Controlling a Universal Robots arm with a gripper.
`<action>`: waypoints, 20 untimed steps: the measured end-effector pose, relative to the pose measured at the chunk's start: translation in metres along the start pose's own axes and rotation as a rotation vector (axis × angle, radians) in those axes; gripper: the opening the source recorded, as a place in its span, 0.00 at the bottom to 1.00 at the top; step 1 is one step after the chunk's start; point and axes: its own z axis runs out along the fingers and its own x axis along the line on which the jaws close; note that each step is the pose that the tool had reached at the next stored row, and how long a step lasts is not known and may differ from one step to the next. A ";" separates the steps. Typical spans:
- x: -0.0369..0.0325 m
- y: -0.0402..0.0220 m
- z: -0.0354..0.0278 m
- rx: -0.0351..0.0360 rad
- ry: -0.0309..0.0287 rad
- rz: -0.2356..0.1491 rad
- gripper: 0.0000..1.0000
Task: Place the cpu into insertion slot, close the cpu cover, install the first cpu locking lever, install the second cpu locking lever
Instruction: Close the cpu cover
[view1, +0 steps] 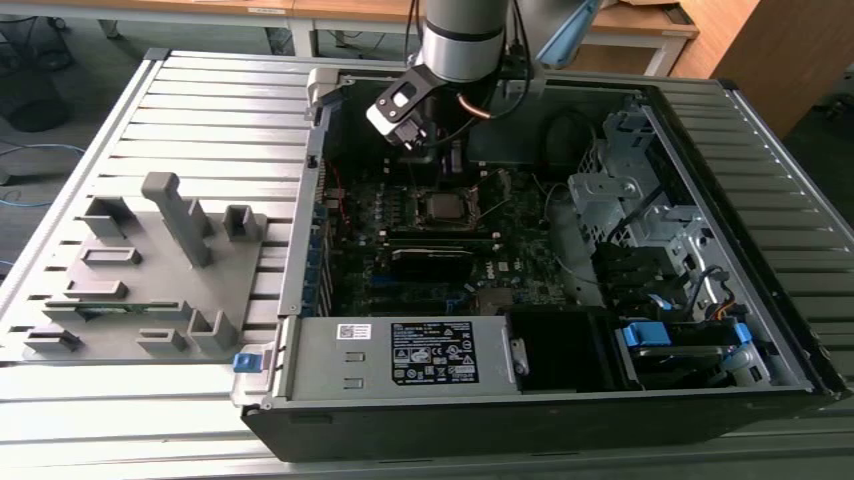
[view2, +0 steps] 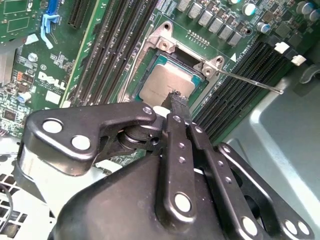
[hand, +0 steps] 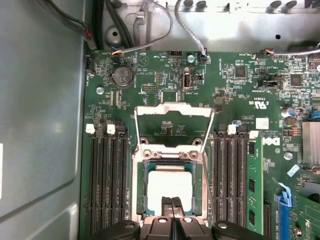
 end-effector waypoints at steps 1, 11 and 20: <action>0.0000 0.0001 -0.0015 0.0000 -0.0001 0.000 0.11; 0.0003 0.0005 -0.0129 0.0001 -0.0001 0.000 0.11; 0.0005 0.0009 -0.0243 0.0000 0.0000 0.000 0.11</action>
